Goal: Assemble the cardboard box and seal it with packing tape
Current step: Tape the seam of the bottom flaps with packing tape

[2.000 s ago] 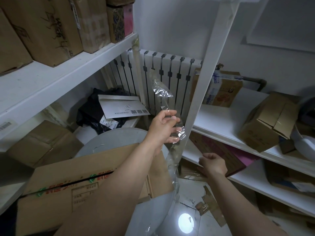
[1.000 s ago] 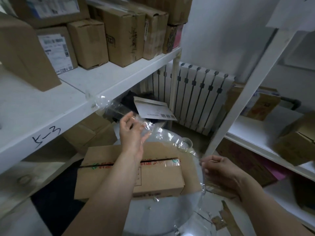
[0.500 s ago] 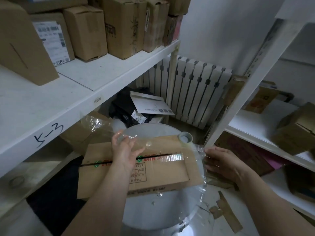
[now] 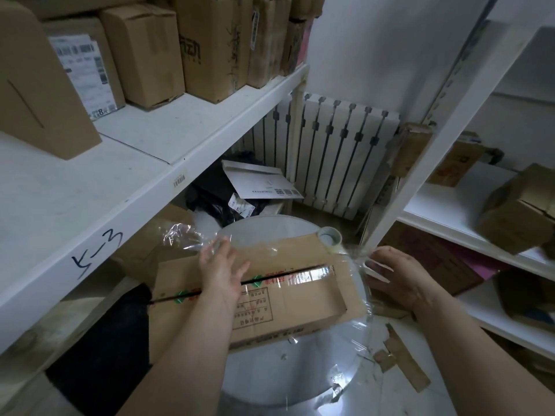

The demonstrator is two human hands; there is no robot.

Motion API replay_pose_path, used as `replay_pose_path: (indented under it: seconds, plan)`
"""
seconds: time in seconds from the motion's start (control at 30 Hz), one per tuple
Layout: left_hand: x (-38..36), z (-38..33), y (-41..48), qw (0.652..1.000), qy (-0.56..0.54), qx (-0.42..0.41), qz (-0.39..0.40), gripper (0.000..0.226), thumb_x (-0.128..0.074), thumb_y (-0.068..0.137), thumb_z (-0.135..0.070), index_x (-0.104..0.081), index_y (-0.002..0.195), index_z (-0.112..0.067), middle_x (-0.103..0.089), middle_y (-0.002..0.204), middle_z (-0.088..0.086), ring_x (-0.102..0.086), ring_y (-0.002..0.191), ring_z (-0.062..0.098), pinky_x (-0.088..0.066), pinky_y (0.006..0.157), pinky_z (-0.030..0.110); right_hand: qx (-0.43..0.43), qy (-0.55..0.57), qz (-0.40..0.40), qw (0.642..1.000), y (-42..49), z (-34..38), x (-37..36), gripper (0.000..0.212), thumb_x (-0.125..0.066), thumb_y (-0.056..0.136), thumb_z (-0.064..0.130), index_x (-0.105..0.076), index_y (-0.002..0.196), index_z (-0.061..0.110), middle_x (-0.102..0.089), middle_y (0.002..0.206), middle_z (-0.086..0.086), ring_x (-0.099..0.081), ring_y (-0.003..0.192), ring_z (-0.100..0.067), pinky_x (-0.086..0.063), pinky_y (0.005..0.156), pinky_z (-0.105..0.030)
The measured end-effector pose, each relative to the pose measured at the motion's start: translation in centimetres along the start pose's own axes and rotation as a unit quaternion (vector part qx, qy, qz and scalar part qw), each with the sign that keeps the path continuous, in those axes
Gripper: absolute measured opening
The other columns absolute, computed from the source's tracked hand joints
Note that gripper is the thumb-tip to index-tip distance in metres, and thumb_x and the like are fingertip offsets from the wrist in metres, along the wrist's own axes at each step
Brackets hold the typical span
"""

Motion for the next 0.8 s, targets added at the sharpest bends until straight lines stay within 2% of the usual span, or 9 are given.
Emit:
replay_pose_path:
  seconds: [0.07, 0.13, 0.27, 0.37, 0.5, 0.53, 0.67, 0.73, 0.8]
  plan:
    - [0.2, 0.2, 0.0, 0.999, 0.025, -0.025, -0.005, 0.027, -0.058, 0.093, -0.006, -0.055, 0.114, -0.021, -0.060, 0.121, 0.002, -0.060, 0.109, 0.020, -0.048, 0.099, 0.045, 0.005, 0.012, -0.009, 1.000, 0.0, -0.2, -0.2, 0.016, -0.058, 0.088, 0.000, -0.056, 0.075, 0.009, -0.064, 0.097, -0.015, -0.061, 0.102, -0.024, -0.054, 0.083, -0.046]
    - [0.5, 0.3, -0.1, 0.997, 0.053, -0.055, -0.013, 0.037, -0.061, 0.090, -0.001, -0.053, 0.119, -0.023, -0.061, 0.111, 0.003, -0.062, 0.096, 0.016, -0.050, 0.098, 0.044, 0.011, 0.027, -0.004, 1.000, -0.1, 0.2, -0.4, 0.015, -0.058, 0.086, -0.002, -0.055, 0.076, 0.008, -0.069, 0.097, -0.017, -0.066, 0.101, -0.028, -0.051, 0.092, -0.050]
    - [1.2, 0.4, 0.0, 0.997, 0.033, -0.066, -0.010, 0.070, -0.063, 0.085, 0.009, -0.034, 0.127, -0.039, -0.060, 0.112, 0.013, -0.066, 0.077, 0.019, -0.057, 0.075, 0.036, 0.032, 0.073, -0.003, 0.997, 0.2, 1.5, 0.3, 0.017, -0.054, 0.090, 0.000, -0.050, 0.076, 0.009, -0.062, 0.065, -0.010, -0.063, 0.076, -0.027, -0.054, 0.083, -0.047]
    - [1.5, 0.6, -0.7, 0.994, 0.078, -0.070, 0.002, 0.054, -0.065, 0.089, -0.003, -0.043, 0.132, -0.027, -0.063, 0.117, 0.009, -0.071, 0.083, 0.023, -0.057, 0.078, 0.036, 0.030, 0.025, 0.007, 0.999, 0.1, 2.1, 0.8, 0.017, -0.055, 0.092, 0.002, -0.053, 0.078, 0.010, -0.062, 0.078, -0.013, -0.062, 0.075, -0.025, -0.055, 0.079, -0.046]
    - [1.6, 1.0, -1.2, 0.974, 0.163, -0.149, -0.050, 0.011, -0.057, 0.097, -0.016, -0.053, 0.107, -0.016, -0.067, 0.105, 0.000, -0.071, 0.085, 0.024, -0.057, 0.059, 0.026, 0.053, -0.031, 0.021, 0.998, 0.3, 2.1, 0.1, 0.018, -0.059, 0.091, 0.002, -0.055, 0.078, 0.015, -0.066, 0.085, -0.011, -0.065, 0.076, -0.023, -0.054, 0.073, -0.041]
    - [1.7, 0.9, -1.0, 0.963, 0.190, -0.178, -0.070, 0.005, -0.055, 0.098, -0.018, -0.052, 0.101, -0.019, -0.067, 0.099, -0.002, -0.070, 0.087, 0.024, -0.057, 0.061, 0.028, 0.064, -0.040, 0.017, 0.997, 0.3, 2.1, -0.2, 0.018, -0.060, 0.090, 0.002, -0.055, 0.079, 0.015, -0.066, 0.086, -0.010, -0.065, 0.076, -0.023, -0.054, 0.072, -0.040]
    - [4.1, 0.5, -0.8, 0.922, 0.274, -0.240, -0.135, 0.014, -0.055, 0.097, -0.029, -0.050, 0.085, -0.035, -0.066, 0.091, -0.011, -0.068, 0.091, 0.020, -0.056, 0.085, 0.048, 0.096, -0.049, -0.037, 0.993, 0.4, 1.3, -0.4, 0.013, -0.059, 0.091, 0.003, -0.054, 0.084, 0.013, -0.062, 0.096, -0.012, -0.062, 0.079, -0.023, -0.055, 0.075, -0.041]
    - [5.0, 0.2, -0.4, 0.937, 0.215, -0.229, -0.150, 0.016, -0.059, 0.095, -0.024, -0.053, 0.087, -0.038, -0.065, 0.098, -0.009, -0.067, 0.095, 0.020, -0.056, 0.088, 0.046, 0.109, -0.066, -0.050, 0.991, 0.5, 1.2, -0.7, 0.012, -0.059, 0.091, 0.005, -0.054, 0.085, 0.014, -0.062, 0.098, -0.012, -0.062, 0.080, -0.024, -0.056, 0.073, -0.039]
    - [5.6, 0.0, 0.0, 0.967, 0.078, -0.175, -0.171, 0.019, -0.062, 0.093, -0.013, -0.058, 0.105, -0.027, -0.065, 0.106, 0.000, -0.067, 0.098, 0.020, -0.056, 0.089, 0.041, 0.119, -0.074, -0.067, 0.988, 0.7, 1.0, -1.2, 0.013, -0.059, 0.091, 0.006, -0.054, 0.086, 0.015, -0.062, 0.098, -0.011, -0.062, 0.081, -0.024, -0.055, 0.071, -0.038]
Point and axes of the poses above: each hand's wrist, its own y-axis towards the middle knuckle, its own x-axis out of the back of the hand, z = x × y, the point moved 2 cm from there along y, towards the middle knuckle
